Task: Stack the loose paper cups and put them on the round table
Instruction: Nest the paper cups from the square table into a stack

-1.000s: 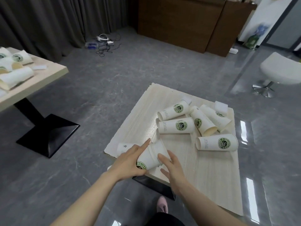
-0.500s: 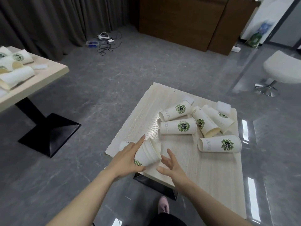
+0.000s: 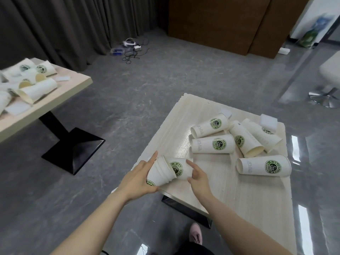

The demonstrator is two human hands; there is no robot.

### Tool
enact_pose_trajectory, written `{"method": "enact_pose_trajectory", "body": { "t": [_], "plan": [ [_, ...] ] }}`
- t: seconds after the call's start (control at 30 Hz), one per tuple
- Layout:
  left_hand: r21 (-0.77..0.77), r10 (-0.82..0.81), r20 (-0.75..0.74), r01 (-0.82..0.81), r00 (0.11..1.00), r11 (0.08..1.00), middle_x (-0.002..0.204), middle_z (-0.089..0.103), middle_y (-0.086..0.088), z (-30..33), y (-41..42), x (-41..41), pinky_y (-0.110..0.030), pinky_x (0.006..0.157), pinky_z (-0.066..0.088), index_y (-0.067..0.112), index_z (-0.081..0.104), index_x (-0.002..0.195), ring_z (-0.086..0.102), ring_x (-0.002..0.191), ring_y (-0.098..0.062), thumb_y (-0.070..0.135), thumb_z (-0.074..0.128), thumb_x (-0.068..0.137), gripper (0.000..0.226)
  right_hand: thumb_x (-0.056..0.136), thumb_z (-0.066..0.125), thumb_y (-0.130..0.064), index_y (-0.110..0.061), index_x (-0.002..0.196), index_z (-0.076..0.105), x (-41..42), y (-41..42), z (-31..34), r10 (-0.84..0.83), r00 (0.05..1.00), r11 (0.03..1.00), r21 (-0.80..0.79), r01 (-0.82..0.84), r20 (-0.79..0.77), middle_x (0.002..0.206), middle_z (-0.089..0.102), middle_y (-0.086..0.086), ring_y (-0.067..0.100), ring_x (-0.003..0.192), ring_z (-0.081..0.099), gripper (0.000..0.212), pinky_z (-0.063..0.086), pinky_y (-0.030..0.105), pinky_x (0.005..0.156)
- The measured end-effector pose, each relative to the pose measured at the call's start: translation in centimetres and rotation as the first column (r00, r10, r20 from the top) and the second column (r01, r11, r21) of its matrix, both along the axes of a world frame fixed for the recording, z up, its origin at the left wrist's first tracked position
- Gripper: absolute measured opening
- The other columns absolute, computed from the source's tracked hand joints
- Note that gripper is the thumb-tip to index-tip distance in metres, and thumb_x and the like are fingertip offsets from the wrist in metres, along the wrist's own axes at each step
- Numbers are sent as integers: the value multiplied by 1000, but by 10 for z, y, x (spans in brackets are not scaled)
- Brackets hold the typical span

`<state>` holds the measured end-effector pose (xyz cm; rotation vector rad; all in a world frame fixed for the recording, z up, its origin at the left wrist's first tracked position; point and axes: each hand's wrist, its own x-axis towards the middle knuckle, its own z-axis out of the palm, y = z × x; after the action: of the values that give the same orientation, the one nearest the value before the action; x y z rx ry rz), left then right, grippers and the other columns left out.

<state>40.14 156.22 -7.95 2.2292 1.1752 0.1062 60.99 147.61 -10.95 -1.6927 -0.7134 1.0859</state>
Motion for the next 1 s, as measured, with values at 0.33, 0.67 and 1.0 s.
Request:
{"method": "enact_pose_trajectory", "body": {
  "t": [0.33, 0.67, 1.0],
  "plan": [
    [-28, -22, 48, 23, 999, 999, 100, 40, 21, 1, 12, 21, -18, 63, 36, 68, -16, 135, 49, 88, -1, 60, 68, 64, 110, 86, 52, 15, -17, 131, 55, 63, -25, 36, -192, 978, 974, 109, 200, -77, 126, 61, 19, 30, 120, 56, 55, 42, 42, 107],
    [-50, -168, 90, 173, 982, 984, 99, 41, 18, -2, 29, 73, -24, 75, 46, 69, -16, 134, 49, 84, -3, 56, 73, 65, 113, 85, 56, 12, -14, 130, 56, 138, -58, 70, -339, 935, 888, 290, 355, -107, 104, 69, 10, 12, 88, 68, 52, 54, 18, 72],
    [-98, -285, 123, 297, 951, 950, 120, 42, 15, 6, 37, 113, -31, 86, 48, 71, -14, 131, 51, 102, -7, 52, 75, 69, 111, 87, 55, 1, -16, 130, 56, 151, -44, 76, -137, 978, 938, 296, 179, -159, 106, 71, 9, 13, 92, 66, 46, 51, 17, 75]
  ]
}}
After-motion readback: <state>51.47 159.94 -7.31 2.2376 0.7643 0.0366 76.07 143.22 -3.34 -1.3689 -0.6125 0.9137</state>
